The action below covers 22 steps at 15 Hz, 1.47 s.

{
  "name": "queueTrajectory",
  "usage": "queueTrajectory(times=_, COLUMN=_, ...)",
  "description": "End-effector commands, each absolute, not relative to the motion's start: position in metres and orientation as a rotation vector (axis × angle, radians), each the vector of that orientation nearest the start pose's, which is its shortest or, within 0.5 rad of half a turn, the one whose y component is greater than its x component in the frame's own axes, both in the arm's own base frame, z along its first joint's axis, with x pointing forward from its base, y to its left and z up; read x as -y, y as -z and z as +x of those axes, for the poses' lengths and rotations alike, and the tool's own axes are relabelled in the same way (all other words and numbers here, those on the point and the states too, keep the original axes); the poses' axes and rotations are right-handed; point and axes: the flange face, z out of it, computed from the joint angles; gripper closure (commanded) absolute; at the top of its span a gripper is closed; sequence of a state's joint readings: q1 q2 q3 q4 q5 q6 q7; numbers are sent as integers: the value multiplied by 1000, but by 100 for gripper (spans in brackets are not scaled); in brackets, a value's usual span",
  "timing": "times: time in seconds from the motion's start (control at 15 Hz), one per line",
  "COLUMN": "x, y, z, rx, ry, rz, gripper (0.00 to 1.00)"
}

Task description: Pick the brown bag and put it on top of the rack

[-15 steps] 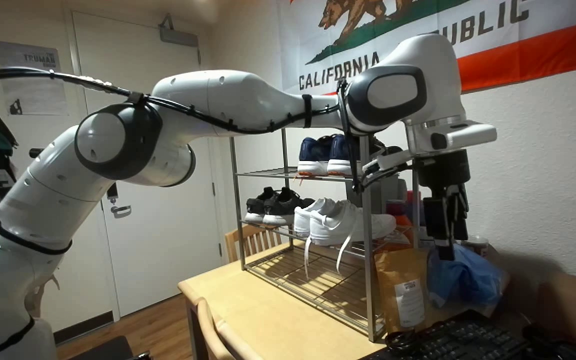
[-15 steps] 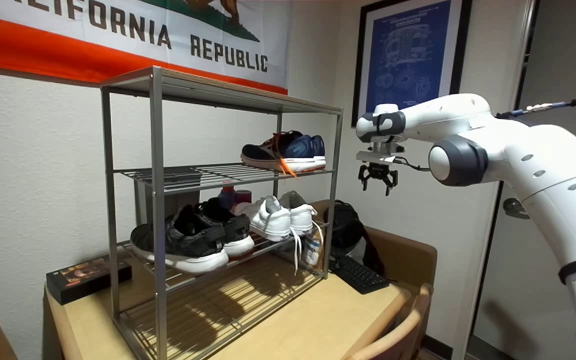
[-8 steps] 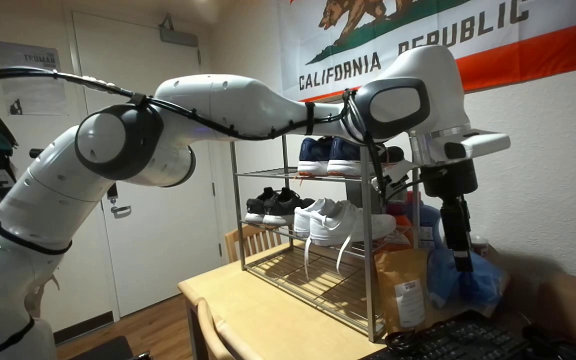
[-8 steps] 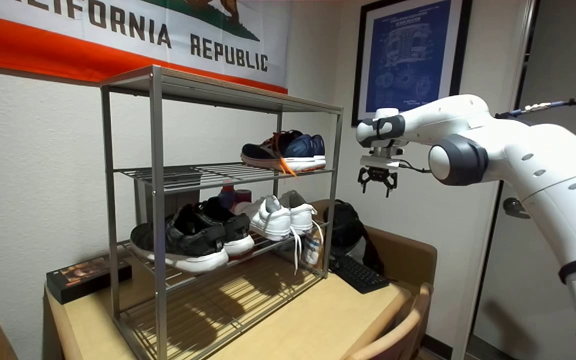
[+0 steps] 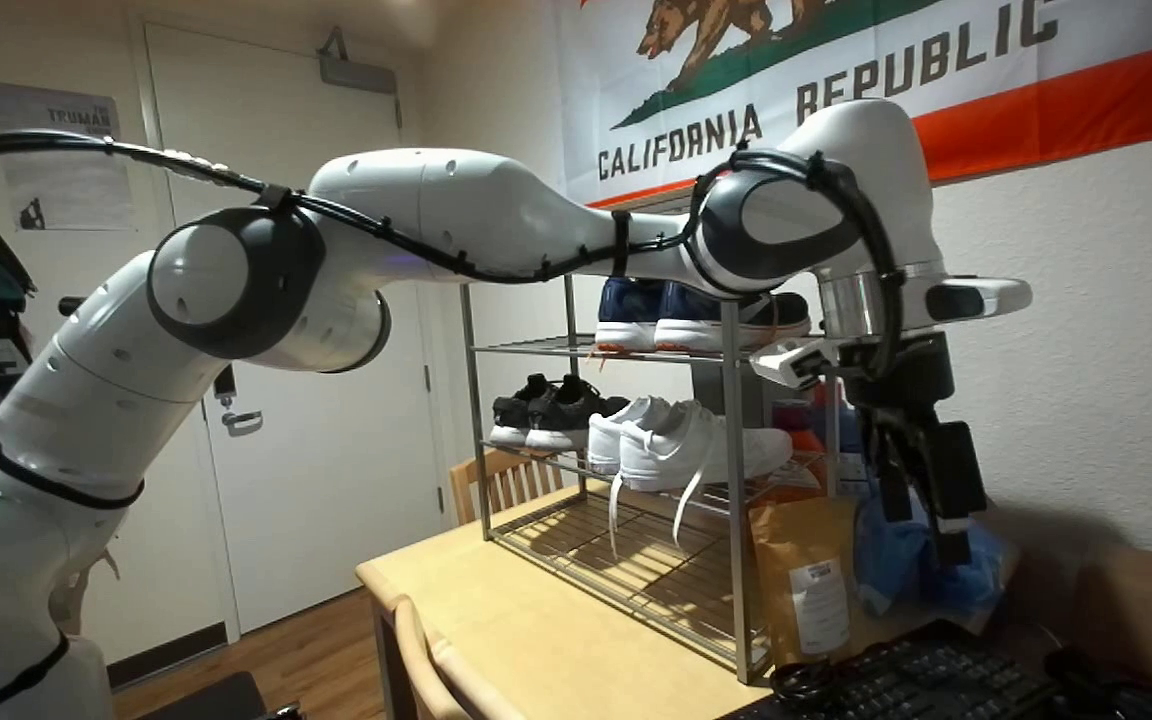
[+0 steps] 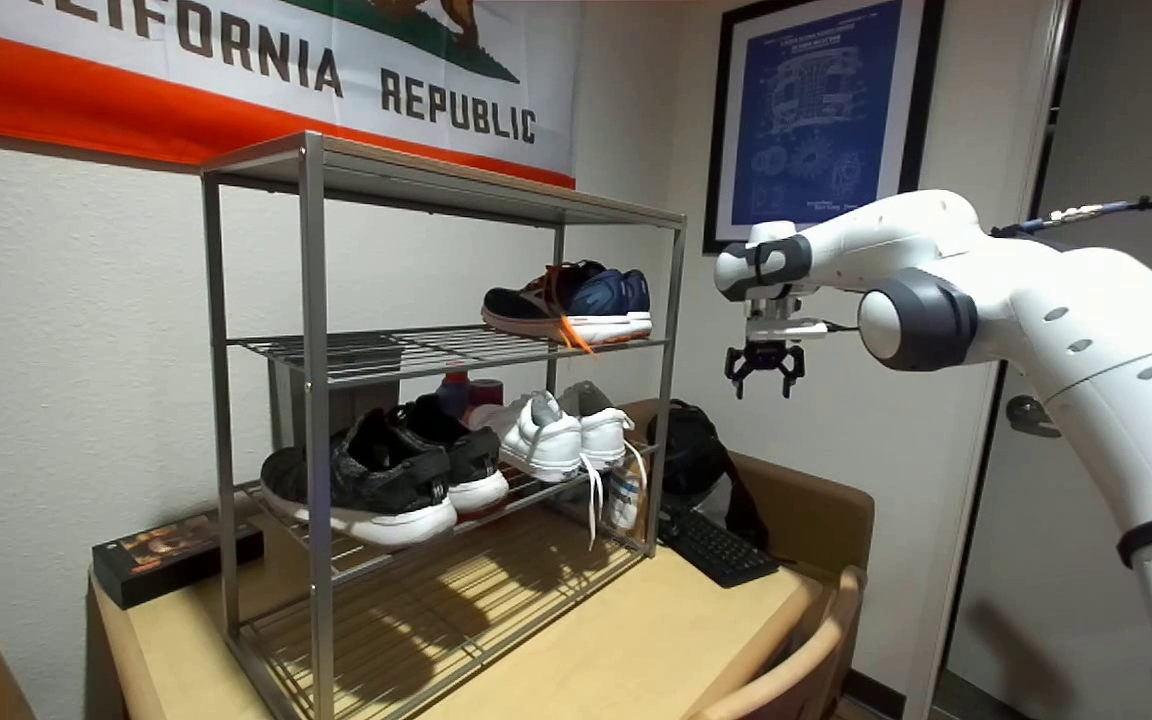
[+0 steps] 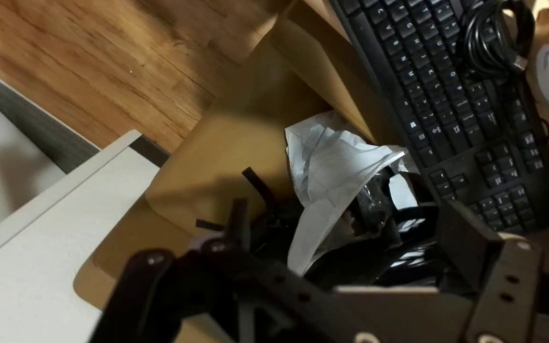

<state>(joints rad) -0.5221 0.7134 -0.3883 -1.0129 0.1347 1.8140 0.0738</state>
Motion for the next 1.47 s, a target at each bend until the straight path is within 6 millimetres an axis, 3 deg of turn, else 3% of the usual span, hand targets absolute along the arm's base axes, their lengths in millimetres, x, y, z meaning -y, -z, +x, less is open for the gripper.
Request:
queueTrajectory(times=0.0, x=522, y=-464, z=545, rx=-1391, ry=116, rz=-2994, gripper=0)
queueTrajectory(times=0.33, x=522, y=-463, z=545, rx=-1377, ry=123, rz=-2951, gripper=0)
queueTrajectory(times=0.67, x=497, y=-460, z=569, rx=-1252, ry=225, rz=-2923, gripper=0)
queueTrajectory(times=1.0, x=472, y=-444, z=595, rx=-1097, ry=245, rz=-2962, gripper=0)
queueTrajectory(times=1.4, x=469, y=-427, z=604, rx=-997, ry=269, rz=-2938, gripper=0)
